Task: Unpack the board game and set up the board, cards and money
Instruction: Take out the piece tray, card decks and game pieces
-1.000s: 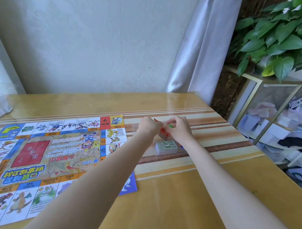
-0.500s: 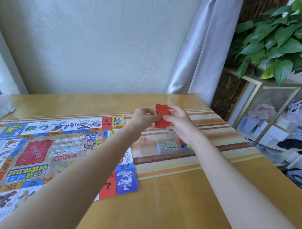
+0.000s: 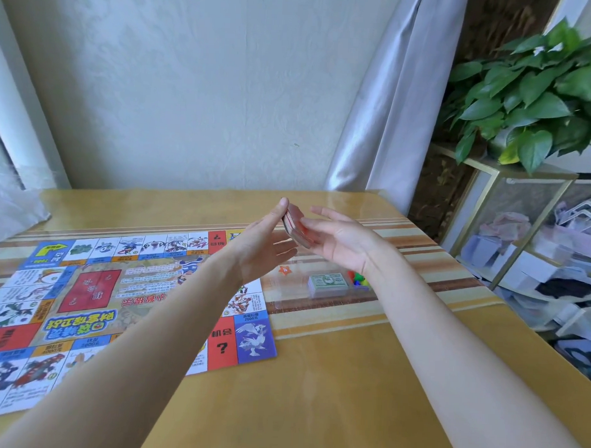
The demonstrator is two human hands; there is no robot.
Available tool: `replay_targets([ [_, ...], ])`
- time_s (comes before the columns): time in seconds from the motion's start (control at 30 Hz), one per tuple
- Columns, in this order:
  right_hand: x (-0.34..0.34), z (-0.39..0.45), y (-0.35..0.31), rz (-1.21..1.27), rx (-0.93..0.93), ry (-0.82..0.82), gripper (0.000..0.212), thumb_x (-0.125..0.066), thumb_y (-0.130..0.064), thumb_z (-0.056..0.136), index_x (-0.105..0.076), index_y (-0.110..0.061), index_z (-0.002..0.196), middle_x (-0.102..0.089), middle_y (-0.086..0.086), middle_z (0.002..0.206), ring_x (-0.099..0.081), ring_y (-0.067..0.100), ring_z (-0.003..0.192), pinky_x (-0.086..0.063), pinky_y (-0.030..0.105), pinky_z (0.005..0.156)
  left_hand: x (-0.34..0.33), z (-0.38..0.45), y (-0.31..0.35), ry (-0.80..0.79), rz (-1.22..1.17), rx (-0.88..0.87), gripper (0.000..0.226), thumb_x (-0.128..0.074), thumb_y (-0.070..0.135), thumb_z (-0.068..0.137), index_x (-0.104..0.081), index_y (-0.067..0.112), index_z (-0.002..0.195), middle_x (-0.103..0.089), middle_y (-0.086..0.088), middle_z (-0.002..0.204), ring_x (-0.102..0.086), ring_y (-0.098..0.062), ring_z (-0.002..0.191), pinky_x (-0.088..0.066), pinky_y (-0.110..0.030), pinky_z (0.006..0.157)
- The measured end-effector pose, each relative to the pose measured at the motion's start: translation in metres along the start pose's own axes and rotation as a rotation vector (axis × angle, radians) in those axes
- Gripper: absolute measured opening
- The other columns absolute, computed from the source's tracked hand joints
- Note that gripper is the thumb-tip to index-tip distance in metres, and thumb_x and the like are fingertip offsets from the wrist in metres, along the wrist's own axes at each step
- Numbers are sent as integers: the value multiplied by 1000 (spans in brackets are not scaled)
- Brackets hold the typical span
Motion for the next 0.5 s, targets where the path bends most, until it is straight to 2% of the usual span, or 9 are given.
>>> replay_targets([
  [0.1, 1, -1, -1, -18, 6, 50, 66, -57, 12, 83, -29, -4, 140, -61, 19, 107, -62, 22, 81, -58, 33, 61, -1, -1, 1, 10, -87, -18, 56, -49, 47, 89, -53, 6, 126, -62, -15, 106, -62, -24, 97, -45, -32, 99],
  [0.23, 4, -1, -4, -40, -19, 69, 66, -59, 10, 83, -28, -2, 140, -57, 20, 114, -63, 21, 82, -57, 33, 67, -2, -1, 6, 28, -83, -86, 56, -46, 41, 93, -45, 2, 133, -58, -15, 110, -60, -23, 99, -40, -32, 105],
  [0.33, -3, -3, 1, -134, -64, -50, 46, -59, 0, 85, -46, 5, 129, -60, 18, 110, -68, 19, 80, -59, 28, 74, -7, -4, 11, 0, -40, -102, 59, -49, 42, 90, -45, 2, 133, -57, -16, 116, -59, -22, 96, -47, -27, 93],
  [0.43, 3, 1, 4, -102, -49, -74, 68, -70, -5, 72, -43, 4, 134, -58, 18, 120, -68, 23, 91, -58, 30, 73, -6, -5, 13, -18, -27, -108, 74, -57, 46, 77, -45, -1, 133, -56, -19, 121, -60, -23, 95, -54, -28, 82],
  [0.5, 4, 3, 0, -142, -12, -33, 74, -72, -4, 73, -36, 0, 138, -55, 18, 125, -67, 25, 90, -59, 32, 70, -2, -4, 14, -15, -34, -110, 76, -59, 45, 74, -45, -2, 131, -61, -20, 111, -64, -24, 85, -57, -31, 71],
])
Point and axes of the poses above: each hand's wrist, its own z-axis towards the middle knuckle, its own x-axis out of the back of the hand, y = z × x, the point moved 8 cm from there along z, towards the middle knuckle
